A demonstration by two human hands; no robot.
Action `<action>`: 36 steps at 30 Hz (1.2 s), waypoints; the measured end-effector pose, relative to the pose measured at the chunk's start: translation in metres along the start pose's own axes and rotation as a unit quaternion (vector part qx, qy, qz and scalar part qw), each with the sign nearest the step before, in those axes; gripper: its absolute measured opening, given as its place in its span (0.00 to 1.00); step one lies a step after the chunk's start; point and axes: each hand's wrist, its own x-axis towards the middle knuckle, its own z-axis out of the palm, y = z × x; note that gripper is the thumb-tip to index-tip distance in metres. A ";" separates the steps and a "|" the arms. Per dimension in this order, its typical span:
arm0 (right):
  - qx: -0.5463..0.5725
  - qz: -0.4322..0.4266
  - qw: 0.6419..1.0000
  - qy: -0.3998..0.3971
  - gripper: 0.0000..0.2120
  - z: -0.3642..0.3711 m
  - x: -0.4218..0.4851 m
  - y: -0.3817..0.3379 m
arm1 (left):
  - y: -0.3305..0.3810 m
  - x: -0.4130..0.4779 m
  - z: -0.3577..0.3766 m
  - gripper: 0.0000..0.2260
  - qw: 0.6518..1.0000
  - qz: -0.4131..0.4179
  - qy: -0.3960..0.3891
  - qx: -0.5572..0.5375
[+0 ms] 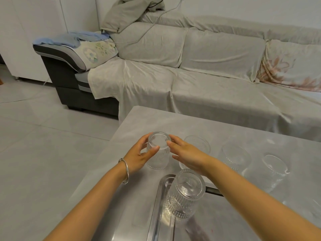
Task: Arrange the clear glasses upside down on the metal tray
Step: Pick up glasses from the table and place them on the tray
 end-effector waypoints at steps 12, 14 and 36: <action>0.036 -0.036 0.998 -0.023 0.20 -0.002 -0.005 -0.009 | 0.011 -0.003 0.001 0.25 0.998 0.045 0.043 -0.003; 0.032 -0.078 0.996 -0.012 0.18 -0.006 -0.013 -0.021 | 0.029 -0.007 -0.006 0.27 0.996 0.071 0.054 -0.004; -0.061 -0.260 0.944 0.193 0.39 -0.070 -0.186 -0.018 | 0.170 -0.066 0.106 0.20 0.984 0.170 -0.043 -0.021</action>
